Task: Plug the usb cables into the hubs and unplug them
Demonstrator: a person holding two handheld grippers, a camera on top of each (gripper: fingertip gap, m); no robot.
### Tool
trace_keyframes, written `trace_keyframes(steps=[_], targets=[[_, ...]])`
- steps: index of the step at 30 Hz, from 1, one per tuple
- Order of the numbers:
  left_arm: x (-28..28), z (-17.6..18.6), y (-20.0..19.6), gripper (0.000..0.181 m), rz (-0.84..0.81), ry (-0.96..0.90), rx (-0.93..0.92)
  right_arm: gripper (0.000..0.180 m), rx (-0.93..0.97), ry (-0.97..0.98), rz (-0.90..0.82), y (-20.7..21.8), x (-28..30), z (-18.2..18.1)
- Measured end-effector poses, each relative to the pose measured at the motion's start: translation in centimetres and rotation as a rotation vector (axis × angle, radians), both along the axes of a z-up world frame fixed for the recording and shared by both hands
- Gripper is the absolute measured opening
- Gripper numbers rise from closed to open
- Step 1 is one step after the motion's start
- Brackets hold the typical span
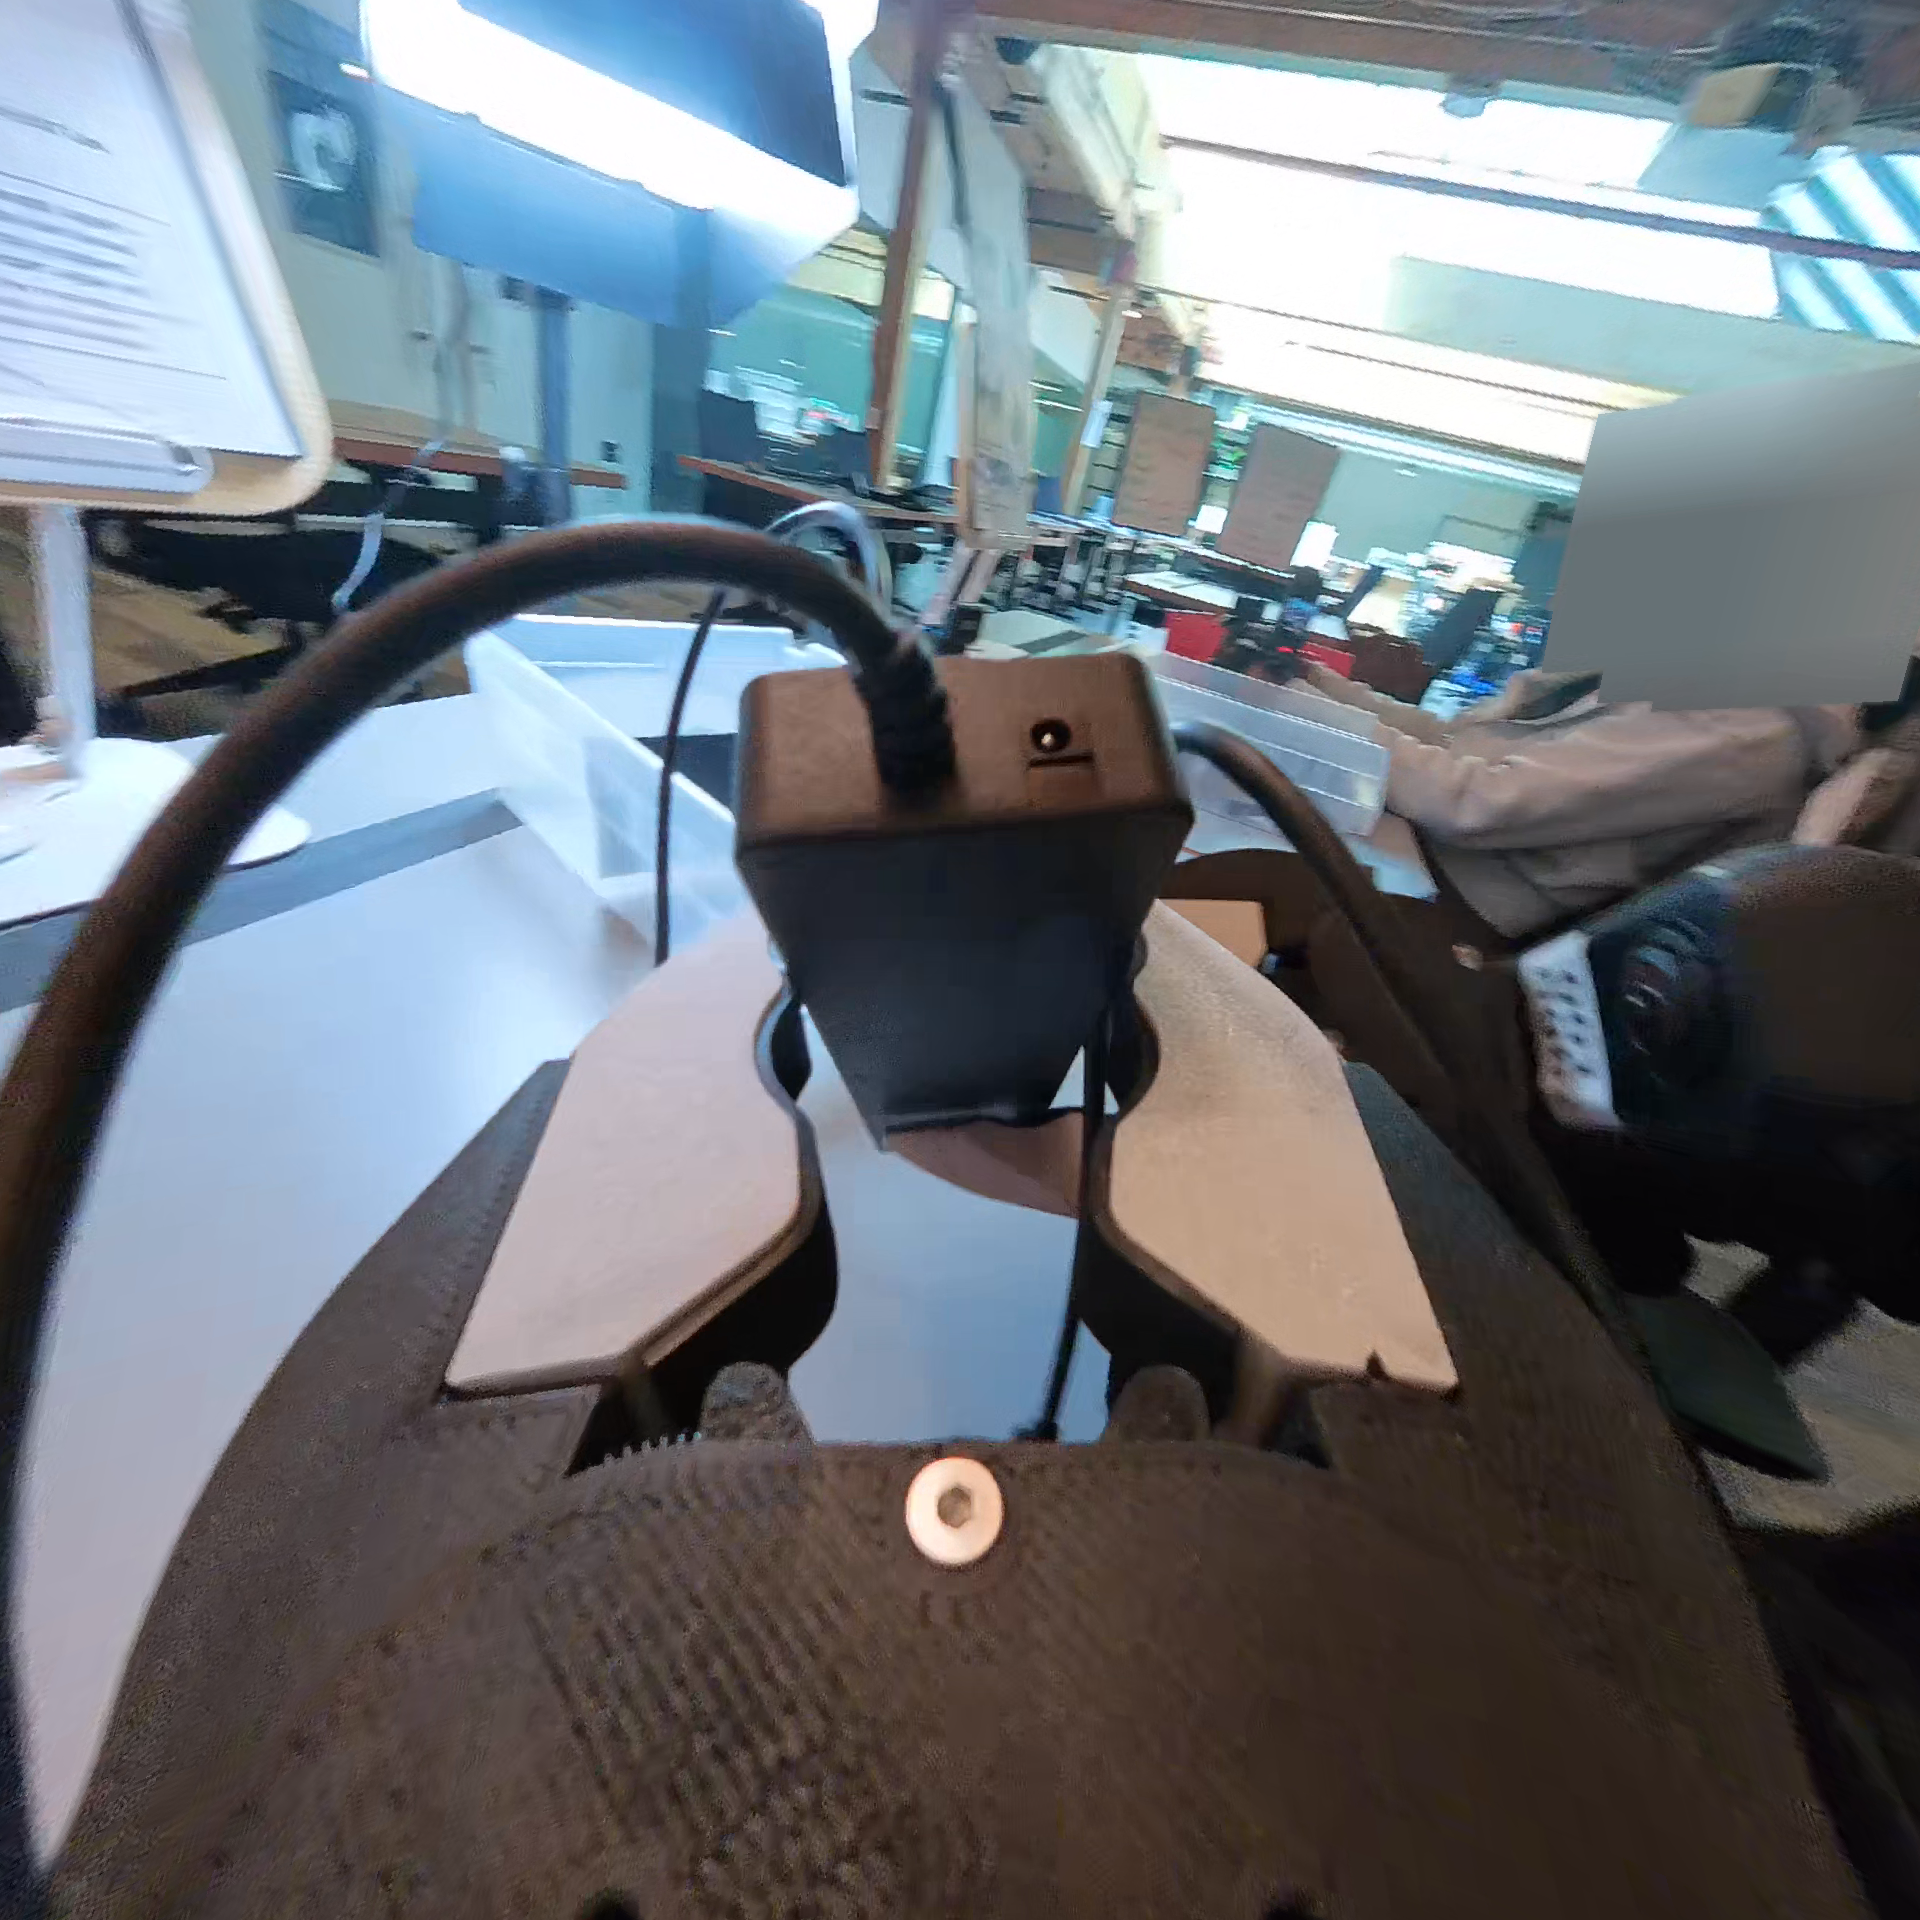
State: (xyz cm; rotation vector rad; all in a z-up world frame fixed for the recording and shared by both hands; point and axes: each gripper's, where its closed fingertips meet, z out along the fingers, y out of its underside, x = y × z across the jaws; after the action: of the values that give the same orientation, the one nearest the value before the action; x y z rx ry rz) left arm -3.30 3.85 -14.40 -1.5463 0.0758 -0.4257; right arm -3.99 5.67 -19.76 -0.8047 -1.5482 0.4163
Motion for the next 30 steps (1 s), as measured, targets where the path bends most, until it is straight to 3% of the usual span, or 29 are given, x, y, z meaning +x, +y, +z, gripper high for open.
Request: trace_keyframes(steps=[6,9,16,22,26,30], targets=[[-1.0,-0.3,-1.8,0.055,-0.125,0.182,-0.035,0.045,-0.158,-0.123,0.406,-3.4,1.9,0.6],[-1.3,-0.3,-2.6,0.055,-0.172,0.258,-0.041,0.043,-0.229,-0.200,0.544,-4.3,3.8,2.8],[1.6,-1.0,-3.6,0.055,-0.249,0.522,-0.061,0.028,0.024,-0.292,0.559,-3.9,3.3,8.5],[2.5,-2.5,-3.9,0.055,-0.244,0.713,-0.108,0.028,0.063,-0.510,0.595,-5.3,2.3,4.9],[2.7,-3.2,-4.0,0.055,-0.242,0.799,-0.125,0.016,0.042,-0.510,0.624,-6.1,1.8,3.6],[2.4,-3.0,-4.2,0.055,-0.229,0.830,-0.122,0.016,0.003,-0.481,0.649,-6.1,1.7,3.8]])
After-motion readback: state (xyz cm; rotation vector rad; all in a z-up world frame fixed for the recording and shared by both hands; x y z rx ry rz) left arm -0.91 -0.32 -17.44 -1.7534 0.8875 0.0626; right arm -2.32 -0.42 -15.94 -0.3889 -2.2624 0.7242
